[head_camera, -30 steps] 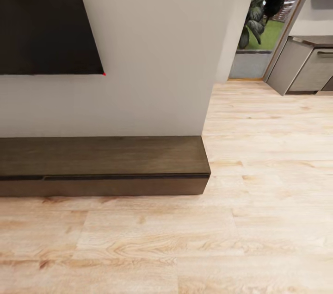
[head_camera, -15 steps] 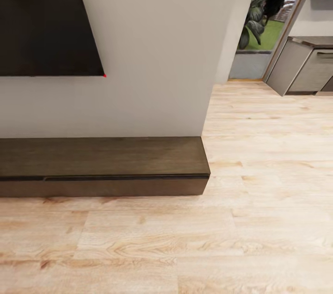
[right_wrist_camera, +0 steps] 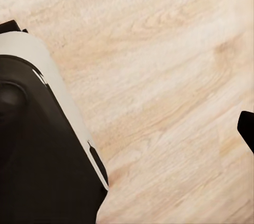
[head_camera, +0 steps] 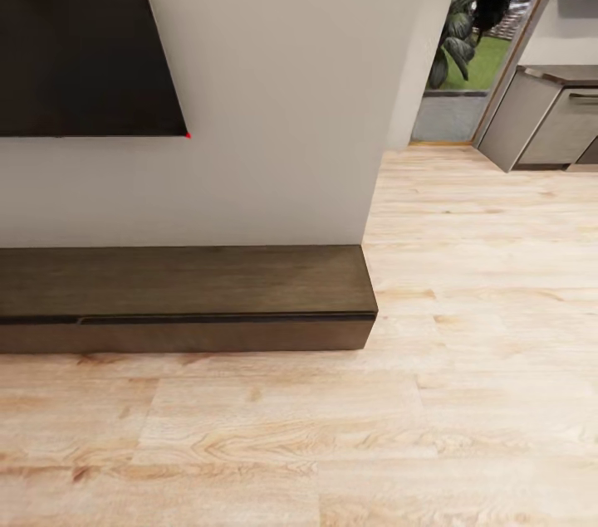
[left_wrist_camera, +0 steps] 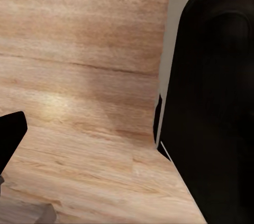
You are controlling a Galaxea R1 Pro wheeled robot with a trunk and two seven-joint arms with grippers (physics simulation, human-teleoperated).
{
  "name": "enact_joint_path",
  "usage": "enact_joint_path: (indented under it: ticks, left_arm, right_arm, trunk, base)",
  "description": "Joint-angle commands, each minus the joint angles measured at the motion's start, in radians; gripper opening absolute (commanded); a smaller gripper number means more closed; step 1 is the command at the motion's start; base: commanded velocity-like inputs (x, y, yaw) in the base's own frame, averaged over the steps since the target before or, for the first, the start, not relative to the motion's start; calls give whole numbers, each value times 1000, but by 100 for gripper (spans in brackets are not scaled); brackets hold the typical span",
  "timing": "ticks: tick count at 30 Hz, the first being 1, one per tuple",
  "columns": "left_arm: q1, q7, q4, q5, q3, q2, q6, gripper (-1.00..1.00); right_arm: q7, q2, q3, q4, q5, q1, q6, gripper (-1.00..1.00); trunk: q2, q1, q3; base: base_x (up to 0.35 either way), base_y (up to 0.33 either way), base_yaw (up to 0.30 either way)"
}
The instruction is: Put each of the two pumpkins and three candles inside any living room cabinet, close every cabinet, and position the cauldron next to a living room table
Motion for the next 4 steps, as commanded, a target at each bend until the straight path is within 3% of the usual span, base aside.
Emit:
enact_joint_path:
  ticks: [1,4]
  left_arm:
    - [-1,2,1,6,0,0,1,100]
    - [-1,2,1,6,0,0,1,100]
  right_arm:
    - [-2,0,8,0,-10,0,-3,100]
    - [-2,3,9,0,-10,0,-3,100]
  trunk:
    - [0,0,-1]
    - [0,0,-1]
  base:
    - [0,0,0]
    - [0,0,0]
